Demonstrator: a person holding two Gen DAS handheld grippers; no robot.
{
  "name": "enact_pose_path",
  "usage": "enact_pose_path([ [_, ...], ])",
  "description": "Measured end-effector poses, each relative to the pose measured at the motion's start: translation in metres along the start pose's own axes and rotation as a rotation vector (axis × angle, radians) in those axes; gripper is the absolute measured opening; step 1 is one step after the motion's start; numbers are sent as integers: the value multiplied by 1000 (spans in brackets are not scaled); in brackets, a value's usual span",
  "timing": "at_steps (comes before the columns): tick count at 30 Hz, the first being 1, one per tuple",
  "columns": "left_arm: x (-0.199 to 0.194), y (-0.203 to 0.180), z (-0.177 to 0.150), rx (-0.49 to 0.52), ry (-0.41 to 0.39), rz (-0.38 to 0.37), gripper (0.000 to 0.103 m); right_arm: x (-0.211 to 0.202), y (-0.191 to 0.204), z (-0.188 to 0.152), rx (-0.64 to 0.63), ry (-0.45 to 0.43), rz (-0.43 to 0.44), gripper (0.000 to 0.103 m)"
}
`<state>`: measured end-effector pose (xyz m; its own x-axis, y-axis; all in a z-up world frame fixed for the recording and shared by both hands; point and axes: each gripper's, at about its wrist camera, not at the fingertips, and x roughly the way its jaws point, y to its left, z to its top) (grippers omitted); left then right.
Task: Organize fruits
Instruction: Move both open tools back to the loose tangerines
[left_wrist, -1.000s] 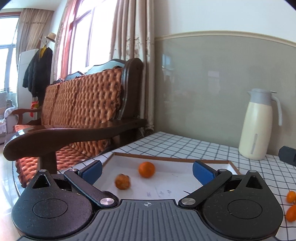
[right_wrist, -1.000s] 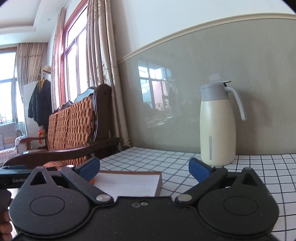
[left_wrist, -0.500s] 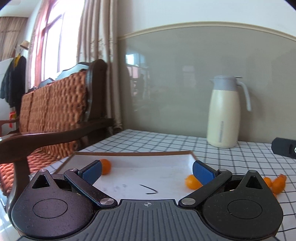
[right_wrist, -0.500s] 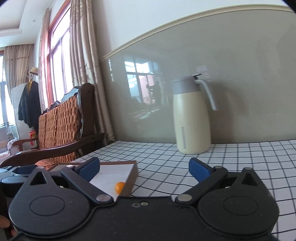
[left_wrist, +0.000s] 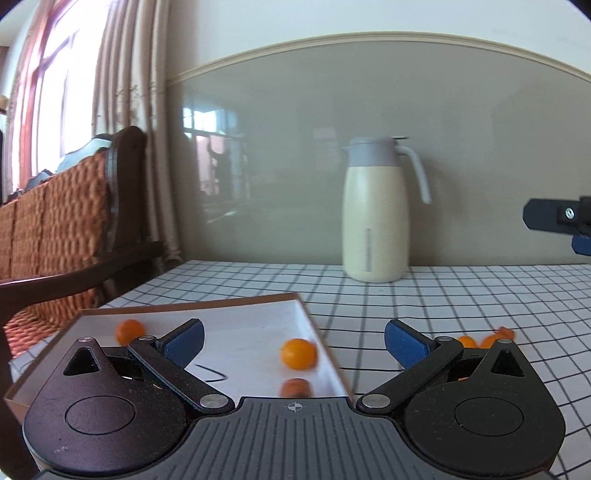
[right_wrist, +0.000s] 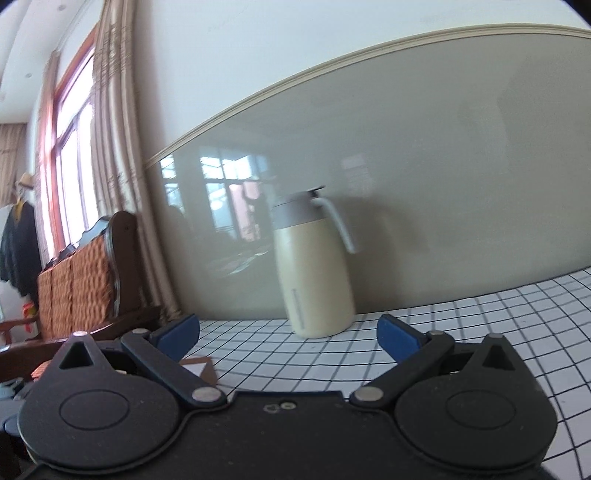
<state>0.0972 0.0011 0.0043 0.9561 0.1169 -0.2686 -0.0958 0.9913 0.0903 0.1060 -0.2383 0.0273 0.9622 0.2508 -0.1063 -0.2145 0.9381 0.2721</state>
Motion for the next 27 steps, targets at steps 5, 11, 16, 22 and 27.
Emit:
enact_pose_path([
  [5,1,-18,-1,7,12,-50,103,0,-15,-1,33,-5,-75,97],
  [11,4,-42,-5,19,34,-114,103,2,-29,-3,49,8,-162,97],
  [16,6,-62,-9,30,57,-164,103,1,-40,-9,53,38,-191,97],
  [22,8,-84,-15,45,86,-205,103,-3,-47,-15,26,72,-204,97],
  [27,13,-92,-19,49,122,-216,102,-3,-47,-18,10,126,-200,96],
])
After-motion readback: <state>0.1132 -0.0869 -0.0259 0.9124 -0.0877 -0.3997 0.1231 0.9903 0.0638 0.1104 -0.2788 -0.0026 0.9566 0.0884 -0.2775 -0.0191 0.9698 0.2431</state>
